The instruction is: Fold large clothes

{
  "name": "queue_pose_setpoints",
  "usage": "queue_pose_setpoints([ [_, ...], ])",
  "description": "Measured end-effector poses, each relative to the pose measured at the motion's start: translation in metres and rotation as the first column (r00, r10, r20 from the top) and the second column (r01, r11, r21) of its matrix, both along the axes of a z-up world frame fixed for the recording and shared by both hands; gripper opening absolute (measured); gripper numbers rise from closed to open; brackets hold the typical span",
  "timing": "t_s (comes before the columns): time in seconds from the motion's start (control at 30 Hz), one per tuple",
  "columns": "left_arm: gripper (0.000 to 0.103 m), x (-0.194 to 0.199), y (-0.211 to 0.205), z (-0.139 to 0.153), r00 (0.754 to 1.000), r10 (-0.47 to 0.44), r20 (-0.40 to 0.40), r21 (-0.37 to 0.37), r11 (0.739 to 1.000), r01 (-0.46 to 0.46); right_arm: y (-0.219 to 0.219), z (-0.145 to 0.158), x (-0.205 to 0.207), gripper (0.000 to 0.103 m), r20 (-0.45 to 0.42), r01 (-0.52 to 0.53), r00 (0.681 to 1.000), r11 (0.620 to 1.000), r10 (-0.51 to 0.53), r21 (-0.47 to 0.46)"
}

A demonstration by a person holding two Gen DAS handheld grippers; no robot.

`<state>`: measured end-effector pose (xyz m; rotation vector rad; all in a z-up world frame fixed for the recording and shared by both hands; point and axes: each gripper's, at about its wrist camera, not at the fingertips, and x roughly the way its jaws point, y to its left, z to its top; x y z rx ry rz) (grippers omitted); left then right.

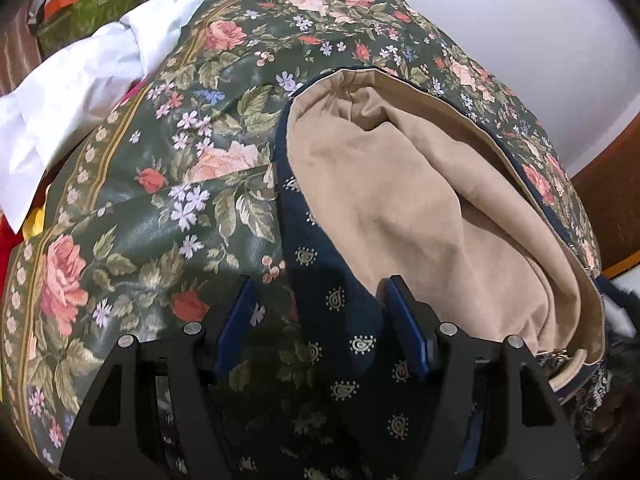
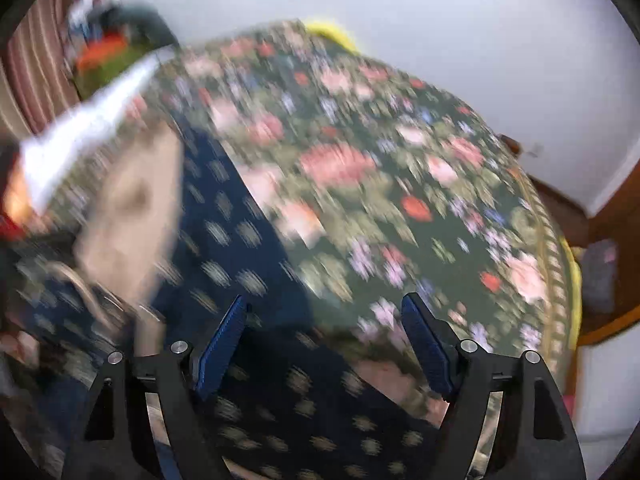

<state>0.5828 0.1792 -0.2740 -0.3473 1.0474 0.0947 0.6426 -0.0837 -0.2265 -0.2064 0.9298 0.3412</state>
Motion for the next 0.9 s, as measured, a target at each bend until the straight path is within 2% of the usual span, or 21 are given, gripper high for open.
queue_pose_setpoints([
  [0.1, 0.066, 0.001, -0.002, -0.001, 1.0, -0.013, 0.002, 0.013, 1.0, 0.013, 0.013, 0.02, 0.01, 0.078, 0.004, -0.018, 1.0, 0.995, 0.017, 0.103],
  [0.17, 0.063, 0.002, -0.002, -0.002, 1.0, -0.026, 0.003, 0.014, 1.0, 0.026, 0.029, 0.022, 0.019, 0.078, -0.019, -0.023, 0.999, 0.989, 0.027, 0.148],
  [0.23, 0.056, 0.003, -0.003, -0.001, 0.999, -0.041, 0.004, 0.004, 0.999, 0.041, 0.049, 0.014, 0.026, 0.078, -0.045, -0.032, 0.998, 0.991, 0.038, 0.129],
  [0.33, 0.043, 0.005, -0.006, 0.001, 0.998, -0.062, 0.005, 0.005, 0.998, 0.062, 0.074, -0.015, 0.037, 0.078, -0.087, -0.01, 0.996, 1.0, 0.012, 0.016],
  [0.4, 0.033, 0.008, -0.011, 0.002, 0.997, -0.077, 0.003, 0.029, 0.997, 0.077, 0.073, -0.028, 0.039, 0.072, -0.093, 0.022, 0.995, 0.999, -0.019, 0.024],
  [0.43, 0.03, 0.01, -0.013, 0.003, 0.996, -0.086, 0.003, 0.038, 0.996, 0.086, 0.067, -0.03, 0.034, 0.07, -0.066, 0.048, 0.997, 0.997, -0.044, 0.063],
  [0.5, 0.013, 0.012, -0.019, 0.006, 0.994, -0.112, 0.011, 0.072, 0.991, 0.111, 0.062, -0.03, 0.028, 0.046, -0.052, 0.044, 0.998, 0.994, -0.039, 0.1],
  [0.53, 0.012, 0.012, -0.022, 0.008, 0.992, -0.125, 0.014, 0.089, 0.988, 0.123, 0.06, -0.029, 0.025, 0.039, -0.052, 0.035, 0.998, 0.993, -0.029, 0.117],
  [0.6, 0.01, 0.01, -0.03, 0.013, 0.99, -0.136, 0.029, 0.11, 0.985, 0.132, 0.056, -0.024, 0.02, 0.017, -0.053, 0.026, 0.998, 0.99, -0.019, 0.136],
  [0.67, 0.009, 0.005, -0.039, 0.025, 0.987, -0.152, 0.055, 0.104, 0.984, 0.146, 0.052, -0.018, 0.011, 0.009, -0.052, 0.014, 0.999, 0.988, -0.006, 0.151],
  [0.73, 0.009, -0.003, -0.047, 0.04, 0.981, -0.173, 0.09, 0.097, 0.982, 0.165, 0.046, -0.009, -0.002, 0.008, -0.037, 0.0, 0.999, 0.986, 0.006, 0.166],
  [0.9, 0.009, -0.044, -0.069, 0.085, 0.946, -0.273, 0.174, 0.084, 0.961, 0.262, 0.024, 0.013, -0.051, 0.008, -0.013, -0.077, 0.997, 0.981, 0.081, 0.178],
])
